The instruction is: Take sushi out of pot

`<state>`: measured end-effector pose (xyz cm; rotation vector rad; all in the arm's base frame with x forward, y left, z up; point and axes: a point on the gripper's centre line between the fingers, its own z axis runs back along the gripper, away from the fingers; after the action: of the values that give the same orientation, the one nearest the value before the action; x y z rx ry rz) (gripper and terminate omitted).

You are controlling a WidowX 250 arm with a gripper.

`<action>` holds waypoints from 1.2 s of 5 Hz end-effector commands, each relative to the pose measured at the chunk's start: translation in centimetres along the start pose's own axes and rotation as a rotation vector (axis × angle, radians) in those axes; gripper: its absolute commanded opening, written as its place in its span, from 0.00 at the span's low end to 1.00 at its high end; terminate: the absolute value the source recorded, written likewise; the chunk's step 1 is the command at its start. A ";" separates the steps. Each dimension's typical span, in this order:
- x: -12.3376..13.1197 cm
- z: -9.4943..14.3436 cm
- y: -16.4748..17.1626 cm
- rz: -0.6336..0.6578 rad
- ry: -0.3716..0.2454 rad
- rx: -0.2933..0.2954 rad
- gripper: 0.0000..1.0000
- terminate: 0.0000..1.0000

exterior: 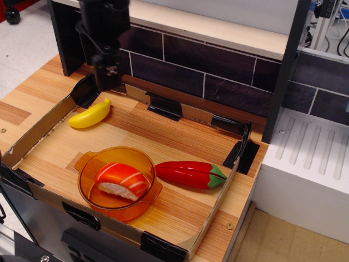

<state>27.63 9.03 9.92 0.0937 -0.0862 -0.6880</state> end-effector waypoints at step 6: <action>-3.5 -3.0 -10.0 -0.677 -0.007 -0.016 1.00 0.00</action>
<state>18.92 2.58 5.11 0.0934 -0.0431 -1.3658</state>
